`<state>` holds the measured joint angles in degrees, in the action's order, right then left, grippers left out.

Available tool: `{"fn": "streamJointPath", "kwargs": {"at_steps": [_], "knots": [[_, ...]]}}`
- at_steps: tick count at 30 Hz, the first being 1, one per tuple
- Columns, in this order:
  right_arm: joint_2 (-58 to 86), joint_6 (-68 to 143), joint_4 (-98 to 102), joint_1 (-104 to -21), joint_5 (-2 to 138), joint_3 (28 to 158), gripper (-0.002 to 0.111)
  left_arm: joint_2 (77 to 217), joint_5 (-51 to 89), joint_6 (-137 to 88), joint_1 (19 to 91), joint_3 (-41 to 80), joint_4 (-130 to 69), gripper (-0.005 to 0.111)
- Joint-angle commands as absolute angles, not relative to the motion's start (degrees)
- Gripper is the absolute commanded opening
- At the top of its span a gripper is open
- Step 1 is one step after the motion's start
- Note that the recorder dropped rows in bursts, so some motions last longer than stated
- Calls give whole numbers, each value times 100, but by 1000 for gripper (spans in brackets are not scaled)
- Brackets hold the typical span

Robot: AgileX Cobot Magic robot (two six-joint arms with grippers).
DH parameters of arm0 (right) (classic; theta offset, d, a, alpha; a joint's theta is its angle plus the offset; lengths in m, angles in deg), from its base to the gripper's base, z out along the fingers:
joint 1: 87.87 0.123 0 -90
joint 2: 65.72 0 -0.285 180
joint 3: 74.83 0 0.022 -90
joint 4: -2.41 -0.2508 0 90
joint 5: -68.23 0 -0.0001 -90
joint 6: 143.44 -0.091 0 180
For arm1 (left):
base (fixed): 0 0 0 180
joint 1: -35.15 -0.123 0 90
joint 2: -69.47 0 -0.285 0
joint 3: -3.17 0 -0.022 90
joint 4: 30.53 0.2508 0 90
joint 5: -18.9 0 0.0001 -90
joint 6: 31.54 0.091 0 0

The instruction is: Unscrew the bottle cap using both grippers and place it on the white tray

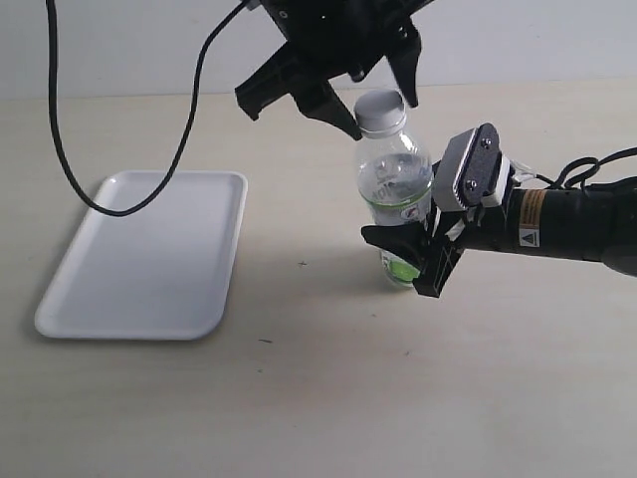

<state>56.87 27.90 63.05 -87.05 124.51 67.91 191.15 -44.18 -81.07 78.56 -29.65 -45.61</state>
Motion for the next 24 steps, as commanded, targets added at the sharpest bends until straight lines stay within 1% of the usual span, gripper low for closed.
{"fn": "streamJointPath", "kwargs": {"at_steps": [1, 3, 12, 15, 20, 24], "knots": [[5685, 2881, 6596, -8683, 12255, 6775, 0, 19078, -3940, -7499, 7849, -3017, -4770, 93], [5685, 2881, 6596, -8683, 12255, 6775, 0, 19078, -4038, -7024, 7849, -3017, -4770, 105], [5685, 2730, 6596, -8683, 12269, 6775, 0, 18990, -4742, -4922, 7837, -3087, -4542, 105], [5685, 2695, 6596, -8683, 12254, 6775, 0, 18990, -5072, -4035, 7849, -3193, -4054, 105], [5685, 2641, 6663, -8683, 12183, 6775, 0, 18990, -5106, -2892, 7849, -3245, -3344, 105], [5685, 2578, 6686, -8683, 12124, 6775, 0, 18990, -4923, -2355, 7849, -3245, -3236, 105]]}}
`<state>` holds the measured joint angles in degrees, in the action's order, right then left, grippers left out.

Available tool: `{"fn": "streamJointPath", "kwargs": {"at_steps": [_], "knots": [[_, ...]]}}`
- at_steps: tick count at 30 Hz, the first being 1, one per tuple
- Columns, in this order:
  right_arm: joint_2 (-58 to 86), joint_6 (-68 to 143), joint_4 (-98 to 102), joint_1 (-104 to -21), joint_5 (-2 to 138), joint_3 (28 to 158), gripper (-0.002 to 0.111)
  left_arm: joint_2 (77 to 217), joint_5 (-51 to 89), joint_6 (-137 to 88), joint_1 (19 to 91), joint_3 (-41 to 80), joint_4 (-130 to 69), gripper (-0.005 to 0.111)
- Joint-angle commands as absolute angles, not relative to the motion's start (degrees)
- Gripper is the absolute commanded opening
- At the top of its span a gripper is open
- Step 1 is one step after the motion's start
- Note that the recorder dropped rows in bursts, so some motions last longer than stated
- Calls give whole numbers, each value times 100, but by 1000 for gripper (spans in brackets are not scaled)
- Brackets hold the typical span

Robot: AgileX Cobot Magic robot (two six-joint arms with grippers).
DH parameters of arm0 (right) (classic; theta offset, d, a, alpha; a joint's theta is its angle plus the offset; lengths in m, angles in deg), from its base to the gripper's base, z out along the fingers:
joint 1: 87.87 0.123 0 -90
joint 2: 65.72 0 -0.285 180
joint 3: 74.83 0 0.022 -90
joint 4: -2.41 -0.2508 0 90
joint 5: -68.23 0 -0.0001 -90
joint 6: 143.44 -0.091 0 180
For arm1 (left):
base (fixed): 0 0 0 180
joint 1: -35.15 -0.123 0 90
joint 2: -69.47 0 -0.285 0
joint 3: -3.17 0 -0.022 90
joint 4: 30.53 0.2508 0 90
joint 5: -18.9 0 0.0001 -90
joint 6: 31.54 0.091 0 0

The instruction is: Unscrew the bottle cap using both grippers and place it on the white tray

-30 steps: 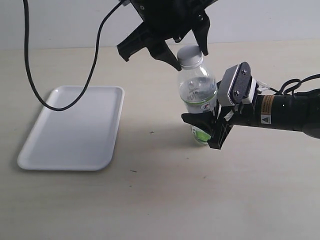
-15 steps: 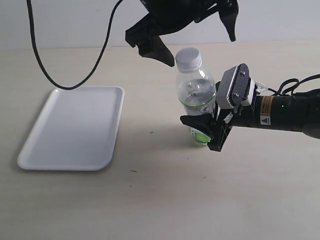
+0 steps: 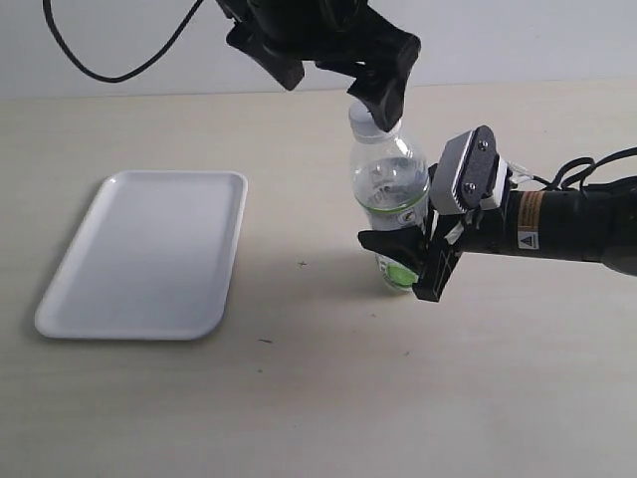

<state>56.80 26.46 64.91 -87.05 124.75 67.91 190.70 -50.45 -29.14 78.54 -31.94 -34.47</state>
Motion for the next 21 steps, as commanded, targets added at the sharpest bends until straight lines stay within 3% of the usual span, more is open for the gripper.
{"fn": "streamJointPath", "kwargs": {"at_steps": [1, 21], "knots": [[5685, 2589, 6686, -8683, 12104, 6775, 0, 18990, -4887, -2278, 7858, -3245, -3236, 105], [5685, 2590, 6686, -8683, 12039, 6775, 0, 19289, -4944, -2125, 7977, -3245, -4318, 105]]}}
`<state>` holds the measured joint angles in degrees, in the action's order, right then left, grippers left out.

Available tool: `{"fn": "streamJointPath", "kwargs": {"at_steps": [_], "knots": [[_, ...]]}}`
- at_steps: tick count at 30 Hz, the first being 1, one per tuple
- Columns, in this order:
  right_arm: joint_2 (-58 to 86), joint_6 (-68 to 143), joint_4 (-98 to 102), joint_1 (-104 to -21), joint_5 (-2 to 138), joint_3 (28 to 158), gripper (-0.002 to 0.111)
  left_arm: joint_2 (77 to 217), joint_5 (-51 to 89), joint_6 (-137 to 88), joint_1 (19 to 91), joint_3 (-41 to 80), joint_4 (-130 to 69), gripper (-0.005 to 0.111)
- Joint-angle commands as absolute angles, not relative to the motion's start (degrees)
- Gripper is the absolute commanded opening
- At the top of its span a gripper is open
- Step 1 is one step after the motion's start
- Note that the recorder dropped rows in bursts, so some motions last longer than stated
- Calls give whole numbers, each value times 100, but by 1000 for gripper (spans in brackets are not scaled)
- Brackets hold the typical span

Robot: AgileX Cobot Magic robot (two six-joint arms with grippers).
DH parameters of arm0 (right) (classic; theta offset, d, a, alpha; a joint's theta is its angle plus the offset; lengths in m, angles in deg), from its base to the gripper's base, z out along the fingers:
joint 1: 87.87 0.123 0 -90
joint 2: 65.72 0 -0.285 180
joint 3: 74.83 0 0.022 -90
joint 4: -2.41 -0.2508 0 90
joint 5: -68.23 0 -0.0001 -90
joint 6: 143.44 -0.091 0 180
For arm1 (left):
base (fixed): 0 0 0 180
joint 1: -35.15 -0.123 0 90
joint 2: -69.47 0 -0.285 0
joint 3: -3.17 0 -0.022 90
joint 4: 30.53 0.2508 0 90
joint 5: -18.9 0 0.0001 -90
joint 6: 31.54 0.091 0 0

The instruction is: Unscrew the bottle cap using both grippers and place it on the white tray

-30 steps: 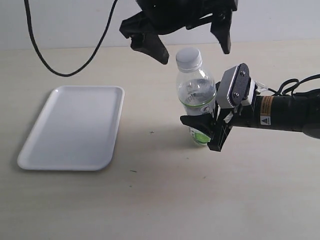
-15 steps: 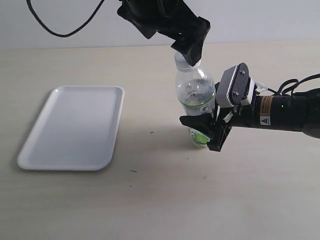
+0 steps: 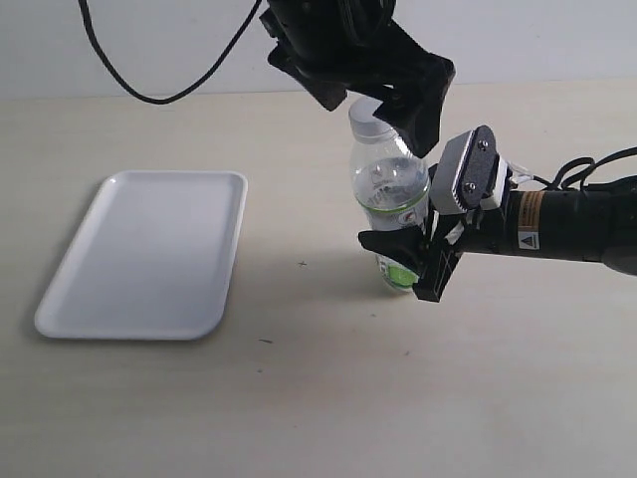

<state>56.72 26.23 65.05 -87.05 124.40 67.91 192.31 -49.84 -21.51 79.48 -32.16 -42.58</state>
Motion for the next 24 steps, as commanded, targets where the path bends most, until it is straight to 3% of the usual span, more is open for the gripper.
{"fn": "streamJointPath", "kwargs": {"at_steps": [1, 10, 18, 24], "knots": [[5685, 2590, 6686, -8683, 12039, 6775, 0, 19299, -4959, -2125, 7977, -3245, -4318, 105], [5685, 2590, 6686, -8683, 12050, 6775, 0, 19228, -5028, -2107, 7977, -3310, -4305, 103], [5685, 2590, 6686, -8683, 12050, 6775, 0, 19239, -5033, -2124, 7977, -3437, -4318, 71], [5685, 2576, 6686, -8683, 12049, 6775, 0, 19312, -5018, -2124, 7977, -3437, -4358, 68]]}}
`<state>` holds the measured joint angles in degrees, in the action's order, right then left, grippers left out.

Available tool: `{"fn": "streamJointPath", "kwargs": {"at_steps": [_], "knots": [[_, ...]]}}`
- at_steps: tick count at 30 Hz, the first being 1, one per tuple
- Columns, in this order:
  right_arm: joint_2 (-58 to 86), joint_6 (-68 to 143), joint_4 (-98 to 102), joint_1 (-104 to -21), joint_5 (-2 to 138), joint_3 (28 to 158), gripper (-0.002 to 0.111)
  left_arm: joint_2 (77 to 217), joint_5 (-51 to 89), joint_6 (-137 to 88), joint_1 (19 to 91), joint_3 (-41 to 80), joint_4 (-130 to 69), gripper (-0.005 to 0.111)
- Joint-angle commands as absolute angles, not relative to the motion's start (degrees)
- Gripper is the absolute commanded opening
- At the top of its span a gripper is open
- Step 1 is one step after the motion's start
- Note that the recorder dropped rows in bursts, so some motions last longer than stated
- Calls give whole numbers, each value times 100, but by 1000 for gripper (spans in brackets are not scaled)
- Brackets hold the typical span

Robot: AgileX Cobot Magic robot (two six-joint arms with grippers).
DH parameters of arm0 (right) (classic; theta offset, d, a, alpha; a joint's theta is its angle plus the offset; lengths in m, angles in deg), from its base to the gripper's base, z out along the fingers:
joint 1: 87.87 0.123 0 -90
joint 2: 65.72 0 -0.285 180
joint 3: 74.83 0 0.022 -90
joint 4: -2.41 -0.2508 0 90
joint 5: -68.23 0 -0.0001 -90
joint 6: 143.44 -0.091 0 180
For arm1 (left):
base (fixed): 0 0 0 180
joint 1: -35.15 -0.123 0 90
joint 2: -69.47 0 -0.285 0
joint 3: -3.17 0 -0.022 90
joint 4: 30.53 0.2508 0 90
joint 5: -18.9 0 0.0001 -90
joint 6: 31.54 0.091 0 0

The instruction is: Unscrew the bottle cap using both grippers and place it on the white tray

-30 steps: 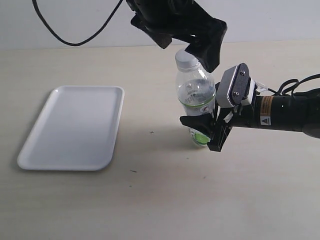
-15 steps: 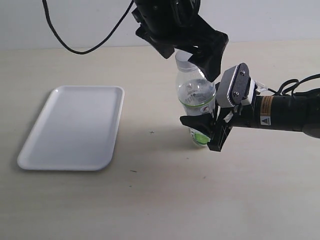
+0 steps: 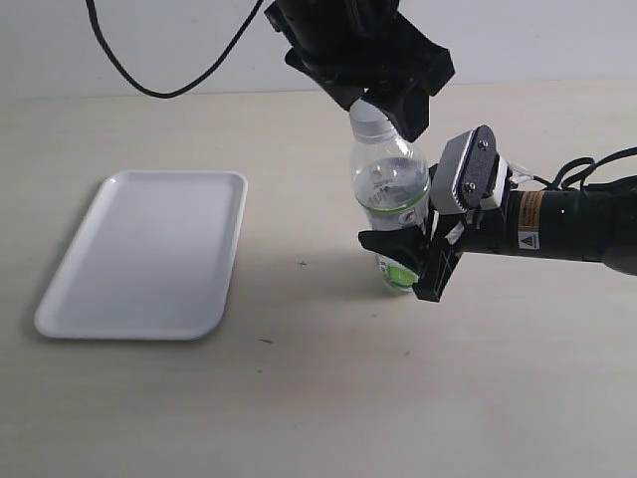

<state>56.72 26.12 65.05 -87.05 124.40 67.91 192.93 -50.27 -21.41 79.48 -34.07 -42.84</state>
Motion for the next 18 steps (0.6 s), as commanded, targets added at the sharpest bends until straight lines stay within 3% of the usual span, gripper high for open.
{"fn": "streamJointPath", "kwargs": {"at_steps": [1, 18], "knots": [[5685, 2576, 6686, -8683, 12049, 6775, 0, 19323, -5004, -2124, 7977, -3437, -4358, 68], [5685, 2576, 6686, -8683, 12061, 6775, 0, 19370, -5106, -2124, 7977, -3437, -4345, 67]]}}
